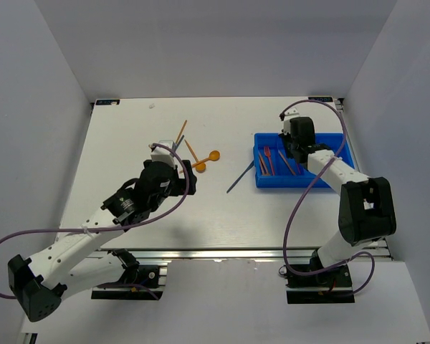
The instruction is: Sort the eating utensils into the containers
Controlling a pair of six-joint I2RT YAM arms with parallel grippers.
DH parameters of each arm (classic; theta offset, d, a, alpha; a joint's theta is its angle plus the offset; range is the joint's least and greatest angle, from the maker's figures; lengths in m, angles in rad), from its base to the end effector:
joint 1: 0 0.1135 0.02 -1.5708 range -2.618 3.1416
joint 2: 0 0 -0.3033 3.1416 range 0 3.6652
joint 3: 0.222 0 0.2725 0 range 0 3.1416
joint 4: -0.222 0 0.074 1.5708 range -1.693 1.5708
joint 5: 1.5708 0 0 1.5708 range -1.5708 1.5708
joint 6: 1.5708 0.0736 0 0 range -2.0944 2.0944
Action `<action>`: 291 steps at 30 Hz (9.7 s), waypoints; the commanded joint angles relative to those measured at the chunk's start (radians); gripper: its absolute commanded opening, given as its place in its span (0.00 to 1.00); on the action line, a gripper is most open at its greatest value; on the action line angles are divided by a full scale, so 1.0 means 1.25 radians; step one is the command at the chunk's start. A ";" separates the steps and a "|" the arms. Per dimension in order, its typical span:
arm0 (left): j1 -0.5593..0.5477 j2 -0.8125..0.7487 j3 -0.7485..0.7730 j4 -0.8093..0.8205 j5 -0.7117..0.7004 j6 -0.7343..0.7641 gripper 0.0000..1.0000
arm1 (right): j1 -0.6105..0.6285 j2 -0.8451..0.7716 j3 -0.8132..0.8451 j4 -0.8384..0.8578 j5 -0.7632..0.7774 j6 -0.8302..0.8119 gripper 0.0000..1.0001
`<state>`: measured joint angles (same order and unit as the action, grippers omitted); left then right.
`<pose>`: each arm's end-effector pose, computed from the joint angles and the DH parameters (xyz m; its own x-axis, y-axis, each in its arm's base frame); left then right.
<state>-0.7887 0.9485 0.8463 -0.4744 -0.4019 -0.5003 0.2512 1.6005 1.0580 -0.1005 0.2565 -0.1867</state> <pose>0.1843 -0.1447 0.3152 -0.5395 -0.0834 -0.8379 0.1858 0.9588 -0.2150 0.3958 0.0823 0.2438 -0.5626 -0.3297 -0.7582 -0.1508 0.9426 -0.2980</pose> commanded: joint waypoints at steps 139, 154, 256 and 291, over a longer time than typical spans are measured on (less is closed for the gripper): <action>-0.051 0.782 0.219 -0.059 0.204 0.068 0.00 | 0.333 -0.600 -0.235 -0.219 -0.020 0.581 0.86; -0.068 0.537 0.168 0.000 0.156 0.011 0.00 | 0.332 -0.490 -0.438 0.135 -0.134 0.835 0.89; 0.301 0.593 0.487 -0.100 0.129 0.135 0.92 | 0.059 -0.480 -0.141 -0.121 -0.375 0.380 0.89; 0.255 1.000 0.728 -0.104 0.071 -0.078 0.00 | 0.059 -0.587 -0.245 -0.129 -0.383 0.385 0.87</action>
<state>-0.4461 2.2524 1.7554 -0.5980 -0.2863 -0.5903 0.3271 0.8822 0.7681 -0.2985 -0.1703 0.3035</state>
